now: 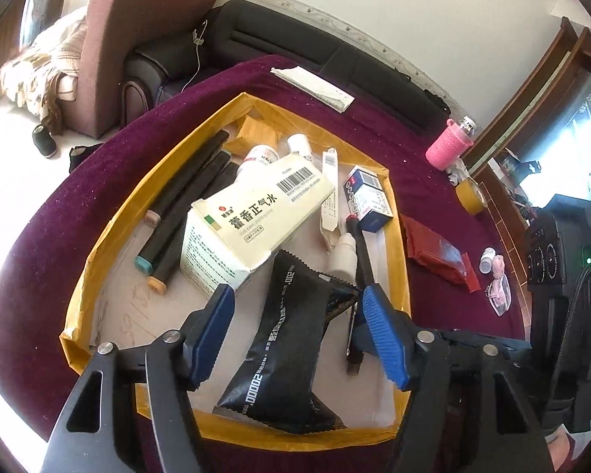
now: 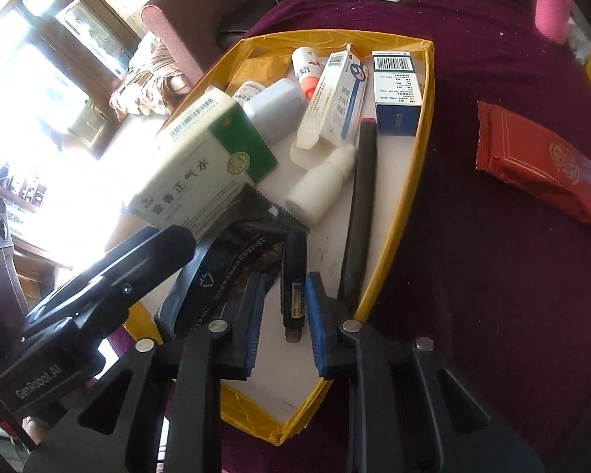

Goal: Organize objects
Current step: 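Lower the pouch and marker into the tray and open both grippers, then move both grippers back to the remaining items on the table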

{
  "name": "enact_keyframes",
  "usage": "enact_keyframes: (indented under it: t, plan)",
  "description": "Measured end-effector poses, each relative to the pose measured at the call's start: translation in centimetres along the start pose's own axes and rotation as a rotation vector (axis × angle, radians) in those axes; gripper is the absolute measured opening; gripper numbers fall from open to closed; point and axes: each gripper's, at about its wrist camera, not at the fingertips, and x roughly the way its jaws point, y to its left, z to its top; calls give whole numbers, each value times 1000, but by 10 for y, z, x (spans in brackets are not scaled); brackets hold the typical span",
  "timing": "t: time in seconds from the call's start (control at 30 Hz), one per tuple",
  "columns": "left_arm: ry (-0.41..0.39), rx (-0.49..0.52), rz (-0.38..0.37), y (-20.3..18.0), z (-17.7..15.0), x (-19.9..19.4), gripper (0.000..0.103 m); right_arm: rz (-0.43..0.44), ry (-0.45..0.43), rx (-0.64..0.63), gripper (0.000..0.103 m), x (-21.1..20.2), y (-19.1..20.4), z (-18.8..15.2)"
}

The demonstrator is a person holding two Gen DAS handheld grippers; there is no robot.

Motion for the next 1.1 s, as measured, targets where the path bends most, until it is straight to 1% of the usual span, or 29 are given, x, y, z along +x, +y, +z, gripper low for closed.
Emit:
enact_keyframes:
  t: [0.07,0.1,0.17,0.23,0.27,0.4,0.5,0.6,0.73,0.93,1.1]
  plan:
    - [-21,25,10,-8,1,-6,63,4,-31,-6,25,-11,1,-4]
    - [-34,37,21,-12,1,-9,67,4,-55,-10,26,-17,1,-6]
    - [-60,69,48,-22,1,-14,68,-12,-102,-20,28,-30,0,-10]
    - [-79,111,74,-36,0,-18,69,-36,-156,-29,35,-43,-6,-15]
    - [-92,135,95,-44,-1,-19,70,-47,-181,-30,37,-49,-9,-18]
    - [-150,236,215,-75,-6,-23,74,-115,-273,-15,50,-68,-28,-26]
    - [-176,283,274,-92,-11,-23,74,-140,-307,9,56,-79,-43,-33]
    - [-164,299,289,-104,-14,-20,74,-172,-328,42,57,-83,-65,-38]
    - [-152,334,311,-124,-18,-15,74,-173,-345,95,57,-90,-92,-45]
    - [-104,438,307,-163,-29,2,74,-187,-383,197,57,-113,-138,-61]
    - [-64,527,304,-193,-40,20,74,-218,-420,278,58,-134,-175,-74]
